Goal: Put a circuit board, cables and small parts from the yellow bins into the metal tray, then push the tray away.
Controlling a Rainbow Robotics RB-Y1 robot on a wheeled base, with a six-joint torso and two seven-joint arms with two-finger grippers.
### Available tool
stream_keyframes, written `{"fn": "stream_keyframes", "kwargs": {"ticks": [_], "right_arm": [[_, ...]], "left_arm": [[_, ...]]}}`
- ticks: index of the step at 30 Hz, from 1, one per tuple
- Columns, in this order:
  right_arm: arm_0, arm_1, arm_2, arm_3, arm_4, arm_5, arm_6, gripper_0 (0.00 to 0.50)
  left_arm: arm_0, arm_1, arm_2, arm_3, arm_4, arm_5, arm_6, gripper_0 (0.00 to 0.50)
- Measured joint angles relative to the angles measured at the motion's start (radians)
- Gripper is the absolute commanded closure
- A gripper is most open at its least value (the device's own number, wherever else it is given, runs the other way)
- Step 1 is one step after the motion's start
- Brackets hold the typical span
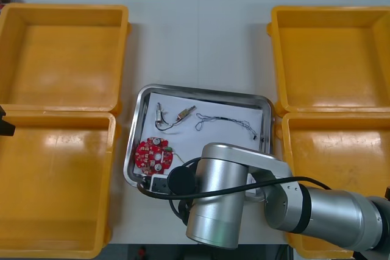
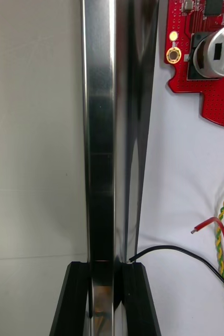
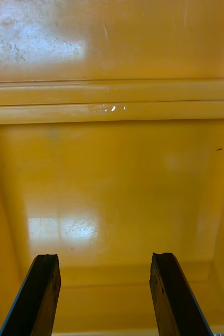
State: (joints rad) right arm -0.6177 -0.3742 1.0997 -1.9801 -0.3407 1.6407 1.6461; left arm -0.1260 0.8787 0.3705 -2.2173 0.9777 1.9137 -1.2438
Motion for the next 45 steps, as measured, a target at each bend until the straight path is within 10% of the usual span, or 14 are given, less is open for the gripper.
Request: {"fn": "stream_keyframes", "kwargs": {"ticks": [45], "right_arm": [[-0.227, -0.047, 0.069, 0.003, -0.062, 0.008, 0.001, 0.5]], "left_arm": [[0.0, 0.0, 0.0, 0.0, 0.0, 0.0, 0.0, 0.0]]}}
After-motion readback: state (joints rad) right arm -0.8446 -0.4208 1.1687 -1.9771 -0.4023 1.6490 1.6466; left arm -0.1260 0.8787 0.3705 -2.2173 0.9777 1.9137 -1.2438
